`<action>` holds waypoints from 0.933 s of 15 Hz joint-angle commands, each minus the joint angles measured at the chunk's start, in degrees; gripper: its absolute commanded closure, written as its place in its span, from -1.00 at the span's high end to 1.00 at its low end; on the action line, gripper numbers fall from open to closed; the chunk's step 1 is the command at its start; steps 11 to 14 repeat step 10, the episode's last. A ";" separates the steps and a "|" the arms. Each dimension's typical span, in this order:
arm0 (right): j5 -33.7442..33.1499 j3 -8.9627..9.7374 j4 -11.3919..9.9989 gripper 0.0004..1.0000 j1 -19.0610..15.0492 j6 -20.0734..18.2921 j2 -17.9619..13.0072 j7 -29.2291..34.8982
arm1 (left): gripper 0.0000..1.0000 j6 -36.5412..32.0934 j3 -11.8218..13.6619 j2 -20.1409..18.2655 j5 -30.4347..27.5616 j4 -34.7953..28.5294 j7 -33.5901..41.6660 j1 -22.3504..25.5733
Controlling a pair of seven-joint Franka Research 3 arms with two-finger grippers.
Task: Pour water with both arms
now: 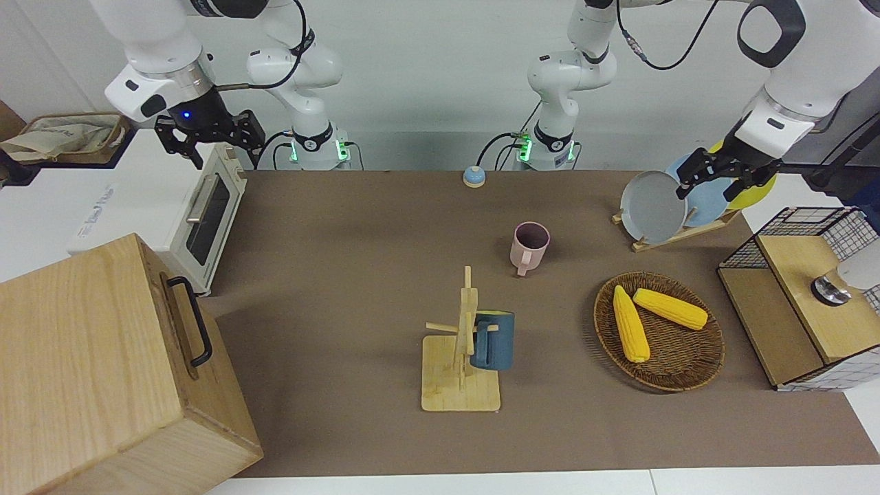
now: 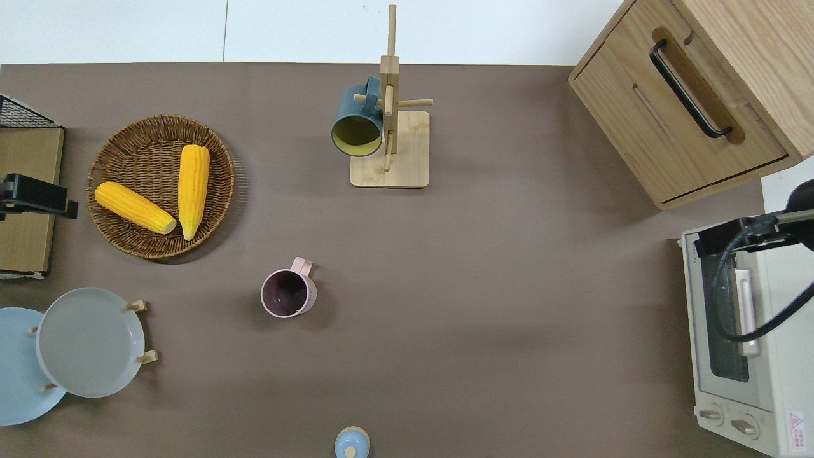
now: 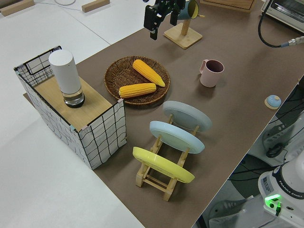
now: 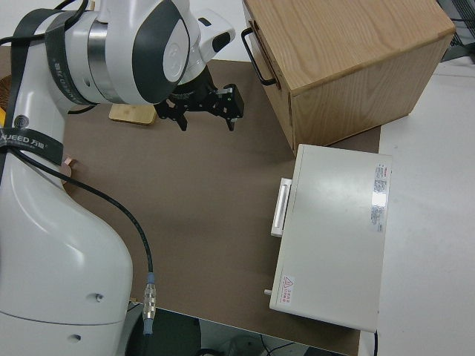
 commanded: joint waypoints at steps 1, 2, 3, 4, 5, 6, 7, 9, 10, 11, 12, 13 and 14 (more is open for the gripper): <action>1.08 -0.04 -0.69 0.98 -0.09 0.01 -0.67 -0.86 | 1.00 -1.76 1.23 -1.83 1.75 -0.90 -4.08 -5.33; 1.08 -0.13 -0.69 0.98 -0.09 -0.07 -0.67 -0.86 | 1.00 -2.11 1.23 -1.91 1.75 -0.90 -4.25 -6.47; 1.08 -0.04 -0.69 0.98 -0.18 0.01 -0.67 -0.86 | 1.00 -2.72 1.32 -1.92 2.18 -0.90 -4.17 -7.88; 1.08 -0.13 -0.69 0.98 -0.09 -0.07 -0.67 -0.86 | 1.00 -3.17 2.10 -1.92 3.41 -0.99 -4.25 -9.46; 1.08 -0.13 -0.69 0.98 -0.09 -0.07 -0.67 -0.86 | 1.00 -3.43 2.80 -2.00 3.94 -1.34 -3.91 -10.87; 1.08 -0.13 -0.69 0.98 -0.09 -0.07 -0.67 -0.86 | 1.00 -3.43 3.42 -2.00 3.95 -1.43 -3.99 -11.32; 1.08 -0.04 -0.69 0.98 -0.09 -0.07 -0.67 -0.86 | 1.00 -3.43 3.43 -2.00 3.95 -1.43 -3.73 -11.32; 1.08 -0.13 -0.69 0.98 -0.09 -0.07 -0.67 -0.86 | 1.00 -3.52 3.43 -2.00 3.95 -1.34 -3.46 -11.06; 1.08 -0.13 -0.69 0.98 -0.09 0.01 -0.67 -0.86 | 1.00 -3.44 3.17 -2.18 4.03 -1.34 -3.46 -10.97; 1.08 -0.13 -0.69 0.98 -0.09 0.01 -0.67 -0.86 | 1.00 -3.44 3.17 -2.18 4.03 -1.34 -3.46 -10.97; 1.08 -0.13 -0.69 0.98 -0.09 0.01 -0.67 -0.86 | 1.00 -3.44 3.17 -2.18 4.03 -1.34 -3.46 -10.97; 1.08 -0.13 -0.69 0.98 -0.09 0.01 -0.67 -0.86 | 1.00 -3.44 3.17 -2.18 4.03 -1.34 -3.46 -10.97; 1.08 -0.13 -0.69 0.98 -0.09 0.01 -0.67 -0.86 | 1.00 -3.44 3.17 -2.18 4.03 -1.34 -3.46 -10.97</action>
